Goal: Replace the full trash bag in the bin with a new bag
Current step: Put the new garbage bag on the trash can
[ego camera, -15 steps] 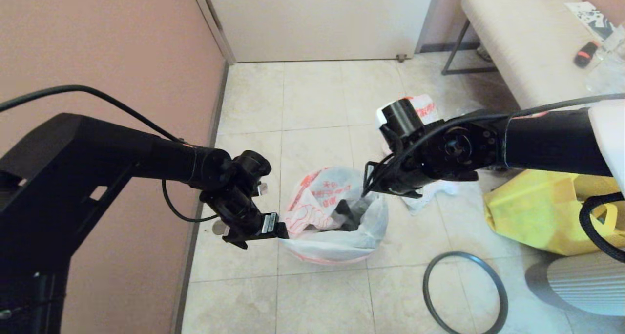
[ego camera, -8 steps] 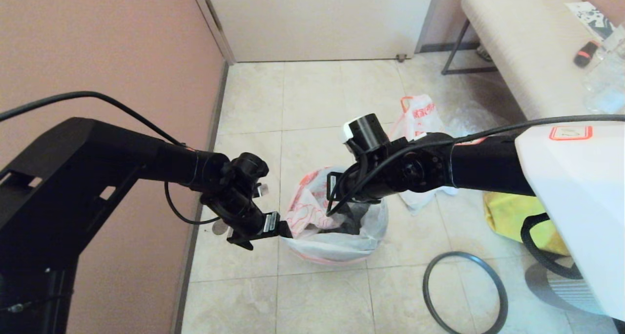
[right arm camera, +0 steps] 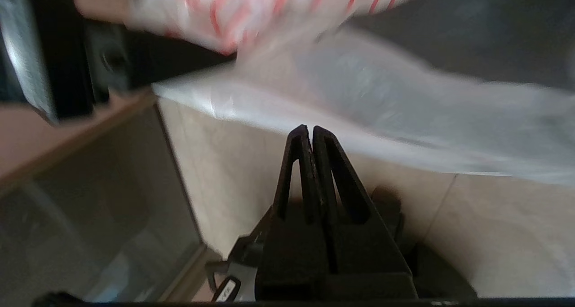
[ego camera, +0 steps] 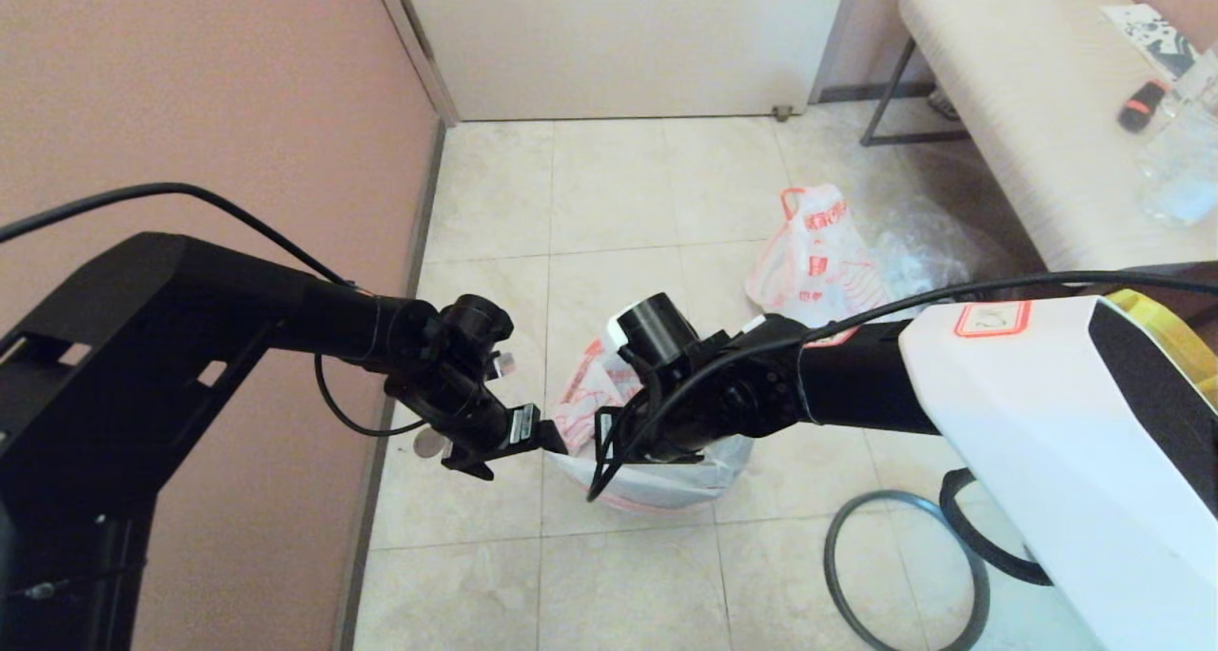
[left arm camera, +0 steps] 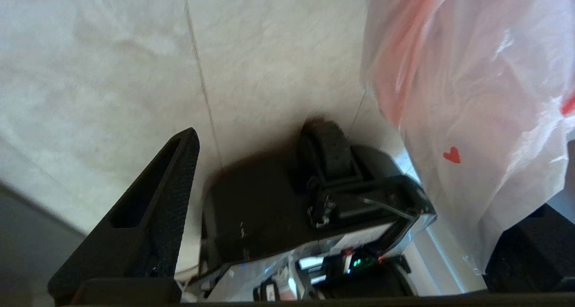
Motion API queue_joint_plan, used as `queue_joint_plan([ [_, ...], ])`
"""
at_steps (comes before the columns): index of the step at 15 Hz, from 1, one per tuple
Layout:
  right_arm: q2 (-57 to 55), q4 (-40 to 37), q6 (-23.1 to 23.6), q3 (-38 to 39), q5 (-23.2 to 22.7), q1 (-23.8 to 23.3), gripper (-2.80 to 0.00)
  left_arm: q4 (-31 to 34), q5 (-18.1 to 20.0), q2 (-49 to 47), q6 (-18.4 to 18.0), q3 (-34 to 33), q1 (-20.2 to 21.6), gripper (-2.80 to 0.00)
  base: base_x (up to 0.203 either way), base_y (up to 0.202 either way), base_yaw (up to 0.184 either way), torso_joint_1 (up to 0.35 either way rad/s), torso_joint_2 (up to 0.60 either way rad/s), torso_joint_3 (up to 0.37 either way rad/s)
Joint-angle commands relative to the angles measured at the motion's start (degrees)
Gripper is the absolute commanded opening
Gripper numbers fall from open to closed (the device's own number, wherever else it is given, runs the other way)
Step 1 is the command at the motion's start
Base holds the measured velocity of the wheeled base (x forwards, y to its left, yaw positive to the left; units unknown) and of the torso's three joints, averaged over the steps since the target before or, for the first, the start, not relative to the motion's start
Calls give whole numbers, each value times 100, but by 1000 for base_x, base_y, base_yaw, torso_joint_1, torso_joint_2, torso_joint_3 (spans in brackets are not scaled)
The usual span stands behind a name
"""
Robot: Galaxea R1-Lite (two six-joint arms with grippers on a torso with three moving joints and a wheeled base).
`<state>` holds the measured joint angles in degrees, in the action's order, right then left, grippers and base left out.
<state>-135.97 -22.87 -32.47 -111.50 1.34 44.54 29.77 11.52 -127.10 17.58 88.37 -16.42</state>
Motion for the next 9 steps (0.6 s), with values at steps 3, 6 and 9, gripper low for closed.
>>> queue_joint_plan([
  [3, -447, 301, 3, -30, -203, -161, -280, -101, 197, -134, 9, 1, 94, 0, 0, 0, 0, 0, 0, 0],
  [6, -490, 703, 3, -30, -231, -341, -280, -276, 263, -244, 0, 5, 131, 0, 0, 0, 0, 0, 0, 0],
  [9, -501, 688, 0, -34, -240, -399, -280, -306, 272, -260, 0, 14, 131, 0, 0, 0, 0, 0, 0, 0],
])
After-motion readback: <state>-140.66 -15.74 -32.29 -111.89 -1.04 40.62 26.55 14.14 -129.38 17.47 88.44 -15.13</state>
